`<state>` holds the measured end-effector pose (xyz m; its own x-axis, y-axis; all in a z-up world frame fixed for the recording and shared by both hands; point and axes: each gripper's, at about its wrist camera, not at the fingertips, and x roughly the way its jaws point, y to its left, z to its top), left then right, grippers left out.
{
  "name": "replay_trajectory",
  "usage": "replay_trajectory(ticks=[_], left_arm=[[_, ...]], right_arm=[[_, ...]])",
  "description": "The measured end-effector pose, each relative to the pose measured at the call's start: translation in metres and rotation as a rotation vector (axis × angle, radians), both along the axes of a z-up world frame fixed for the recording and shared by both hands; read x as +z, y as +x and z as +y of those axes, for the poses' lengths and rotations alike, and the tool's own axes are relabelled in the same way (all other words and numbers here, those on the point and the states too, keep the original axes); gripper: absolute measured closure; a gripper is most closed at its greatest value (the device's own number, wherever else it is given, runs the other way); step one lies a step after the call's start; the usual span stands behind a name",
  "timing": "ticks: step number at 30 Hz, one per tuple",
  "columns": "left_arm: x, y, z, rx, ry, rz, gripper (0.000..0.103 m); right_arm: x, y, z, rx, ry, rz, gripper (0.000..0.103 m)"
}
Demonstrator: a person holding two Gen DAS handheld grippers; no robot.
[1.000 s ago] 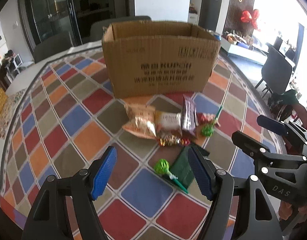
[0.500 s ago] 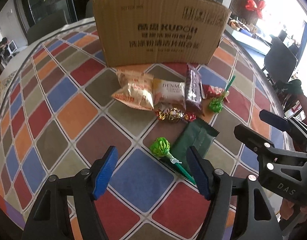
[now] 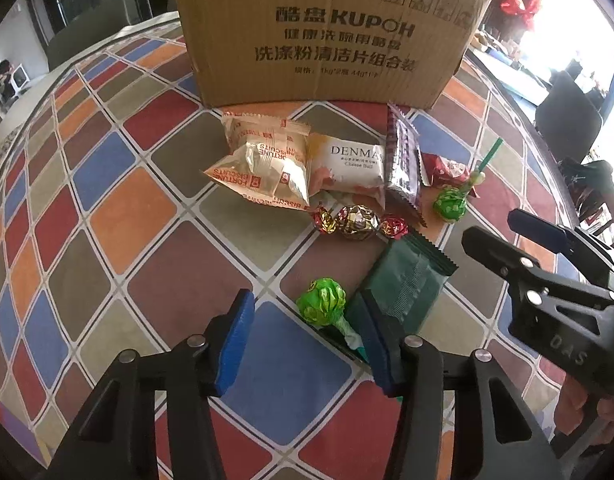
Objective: Organize snacks
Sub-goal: 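Grasp a green lollipop with each gripper and lift toward the box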
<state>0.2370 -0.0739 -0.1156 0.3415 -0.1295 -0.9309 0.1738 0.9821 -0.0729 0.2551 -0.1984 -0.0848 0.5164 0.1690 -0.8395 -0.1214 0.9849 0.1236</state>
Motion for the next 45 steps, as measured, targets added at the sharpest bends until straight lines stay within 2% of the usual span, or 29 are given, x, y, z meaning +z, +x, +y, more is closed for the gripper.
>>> replay_trajectory(ticks=[11, 17, 24, 31, 45], left_arm=[[-0.005, 0.008, -0.002, 0.004, -0.008, 0.020, 0.062], [-0.007, 0.009, -0.002, -0.003, -0.014, 0.028, 0.075], [-0.009, 0.008, -0.002, -0.010, -0.017, 0.029, 0.077], [-0.001, 0.003, -0.003, -0.017, -0.030, 0.006, 0.077], [0.042, -0.009, 0.000, -0.041, -0.074, -0.120, 0.077]], right_arm=[[-0.014, 0.023, 0.003, 0.009, 0.004, 0.031, 0.050], [-0.021, 0.031, 0.007, 0.021, -0.001, 0.050, 0.057], [-0.021, 0.032, 0.013, 0.040, -0.052, 0.034, 0.077], [-0.015, 0.024, 0.010, 0.032, -0.020, 0.030, 0.077], [0.027, -0.004, 0.021, 0.071, 0.032, -0.051, 0.077]])
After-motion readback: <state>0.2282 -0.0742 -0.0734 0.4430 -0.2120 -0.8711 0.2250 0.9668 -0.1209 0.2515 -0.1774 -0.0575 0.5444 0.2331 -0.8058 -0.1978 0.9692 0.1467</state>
